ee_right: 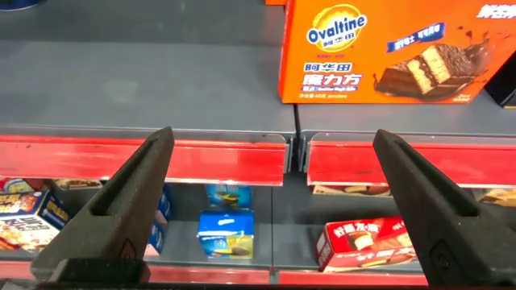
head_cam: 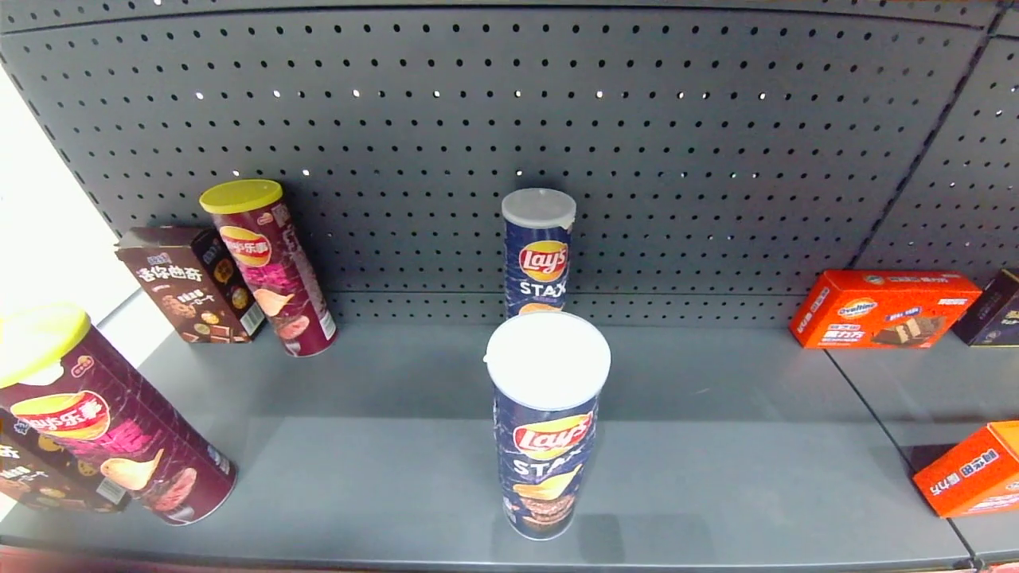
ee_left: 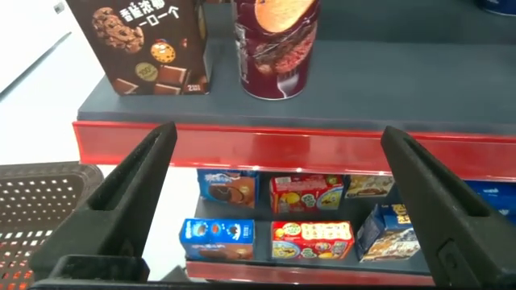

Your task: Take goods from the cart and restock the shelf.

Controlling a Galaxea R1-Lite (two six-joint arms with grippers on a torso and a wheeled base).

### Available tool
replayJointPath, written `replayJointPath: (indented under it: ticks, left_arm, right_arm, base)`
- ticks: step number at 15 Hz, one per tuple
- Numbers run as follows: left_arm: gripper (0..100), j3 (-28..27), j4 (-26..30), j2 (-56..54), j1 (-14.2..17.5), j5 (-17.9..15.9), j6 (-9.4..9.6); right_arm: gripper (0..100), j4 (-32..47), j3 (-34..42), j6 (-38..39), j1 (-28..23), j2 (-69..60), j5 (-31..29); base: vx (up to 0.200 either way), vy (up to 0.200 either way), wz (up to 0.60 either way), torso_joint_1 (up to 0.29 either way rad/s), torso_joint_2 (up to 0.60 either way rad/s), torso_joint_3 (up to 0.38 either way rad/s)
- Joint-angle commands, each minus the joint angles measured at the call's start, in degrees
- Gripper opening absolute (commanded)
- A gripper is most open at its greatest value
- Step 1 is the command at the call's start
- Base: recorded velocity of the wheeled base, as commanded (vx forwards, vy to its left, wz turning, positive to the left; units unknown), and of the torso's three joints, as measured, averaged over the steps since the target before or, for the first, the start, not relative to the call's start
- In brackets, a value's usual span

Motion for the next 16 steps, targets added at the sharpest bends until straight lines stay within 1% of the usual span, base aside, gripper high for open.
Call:
replayJointPath:
  ticks: [1,10,12,16]
  left_arm:
    - [100,0.0,0.0,0.0,0.0,0.1,-0.11]
    - [100,0.0,0.0,0.0,0.0,0.0,-0.11]
    - [100,0.0,0.0,0.0,0.0,0.1,-0.11]
    - [100,0.0,0.0,0.0,0.0,0.0,-0.11]
  right_arm:
    - [100,0.0,0.0,0.0,0.0,0.0,0.0]
    - [100,0.0,0.0,0.0,0.0,0.0,0.0]
    - [100,0.0,0.0,0.0,0.0,0.0,0.0]
    - [100,0.0,0.0,0.0,0.0,0.0,0.0]
  base:
    - [0.0,0.2,0.0,0.002,0.0,0.007]
    - [0.0,0.0,0.0,0.0,0.0,0.0]
    - [-0.2,0.0,0.0,0.005,0.0,0.0]
    - [0.0,0.0,0.0,0.0,0.0,0.0]
